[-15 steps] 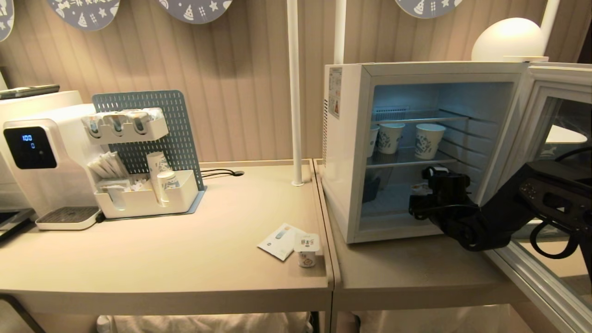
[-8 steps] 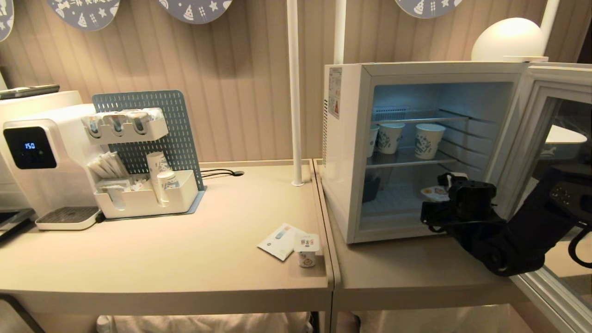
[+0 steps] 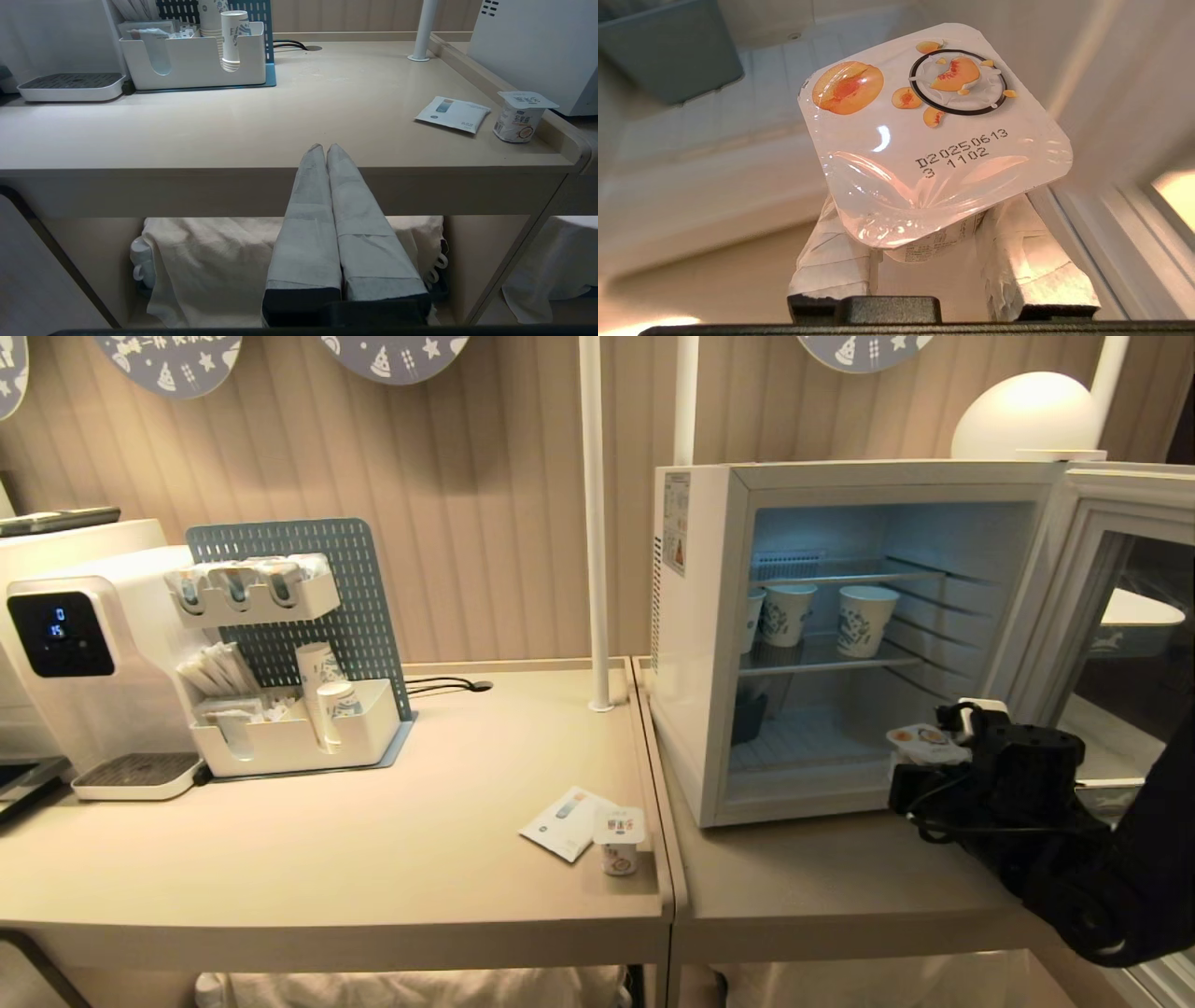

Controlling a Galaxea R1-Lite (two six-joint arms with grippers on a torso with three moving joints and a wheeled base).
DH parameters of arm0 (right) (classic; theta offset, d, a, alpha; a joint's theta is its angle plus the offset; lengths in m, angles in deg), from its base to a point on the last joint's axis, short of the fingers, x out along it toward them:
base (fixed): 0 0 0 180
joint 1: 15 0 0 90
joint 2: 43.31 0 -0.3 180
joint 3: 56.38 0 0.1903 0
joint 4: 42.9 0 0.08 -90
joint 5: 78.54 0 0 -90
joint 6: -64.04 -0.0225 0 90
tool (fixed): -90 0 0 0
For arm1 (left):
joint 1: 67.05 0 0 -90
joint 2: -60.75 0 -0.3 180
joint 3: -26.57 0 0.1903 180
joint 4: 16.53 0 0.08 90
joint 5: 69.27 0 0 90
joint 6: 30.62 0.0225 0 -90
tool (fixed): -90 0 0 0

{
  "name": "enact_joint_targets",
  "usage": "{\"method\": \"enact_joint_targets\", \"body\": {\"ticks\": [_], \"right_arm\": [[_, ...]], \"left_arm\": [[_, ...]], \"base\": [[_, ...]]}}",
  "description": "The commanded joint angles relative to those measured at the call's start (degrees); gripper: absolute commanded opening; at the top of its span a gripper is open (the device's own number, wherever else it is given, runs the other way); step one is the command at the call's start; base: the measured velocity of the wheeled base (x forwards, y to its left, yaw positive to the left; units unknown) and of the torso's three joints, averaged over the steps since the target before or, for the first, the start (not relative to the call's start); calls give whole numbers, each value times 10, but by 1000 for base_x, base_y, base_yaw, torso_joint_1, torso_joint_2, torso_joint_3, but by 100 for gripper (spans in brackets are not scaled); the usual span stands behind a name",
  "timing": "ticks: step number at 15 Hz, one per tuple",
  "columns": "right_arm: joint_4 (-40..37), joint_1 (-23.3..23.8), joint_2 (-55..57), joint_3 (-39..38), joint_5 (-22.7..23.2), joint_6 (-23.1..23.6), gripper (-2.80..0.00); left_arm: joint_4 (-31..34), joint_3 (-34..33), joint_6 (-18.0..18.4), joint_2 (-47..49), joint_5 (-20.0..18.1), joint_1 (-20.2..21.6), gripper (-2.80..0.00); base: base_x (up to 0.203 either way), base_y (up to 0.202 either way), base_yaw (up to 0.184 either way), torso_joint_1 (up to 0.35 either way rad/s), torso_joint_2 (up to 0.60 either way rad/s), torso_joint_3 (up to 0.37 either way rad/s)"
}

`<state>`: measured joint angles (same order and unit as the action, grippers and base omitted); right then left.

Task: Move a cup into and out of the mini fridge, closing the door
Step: Take the yoghurt out of the freezer, then place the yoghurt on the table

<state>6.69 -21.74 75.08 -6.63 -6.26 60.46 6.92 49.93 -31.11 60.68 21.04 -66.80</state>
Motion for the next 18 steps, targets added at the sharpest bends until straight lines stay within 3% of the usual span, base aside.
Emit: {"method": "enact_joint_targets", "body": {"ticks": [1, 9, 12, 15, 18], "right_arm": [[28, -4, -37, -54, -1, 0, -280], [134, -22, -156, -257, -2, -15, -280], [104, -43, -229, -264, -20, -24, -280], [45, -133, -277, -265, -21, -35, -280], [5, -193, -309, -265, -91, -61, -280]], "left_arm": [[0, -1, 0, 1, 0, 0, -280], [0, -1, 0, 1, 0, 0, -280], [0, -1, 0, 1, 0, 0, -280], [0, -1, 0, 1, 0, 0, -280], [0, -1, 0, 1, 0, 0, -280]], "base": [[0, 0, 0, 0, 0, 0], [0, 0, 0, 0, 0, 0], [0, 0, 0, 0, 0, 0], [0, 0, 0, 0, 0, 0], [0, 0, 0, 0, 0, 0]]}}
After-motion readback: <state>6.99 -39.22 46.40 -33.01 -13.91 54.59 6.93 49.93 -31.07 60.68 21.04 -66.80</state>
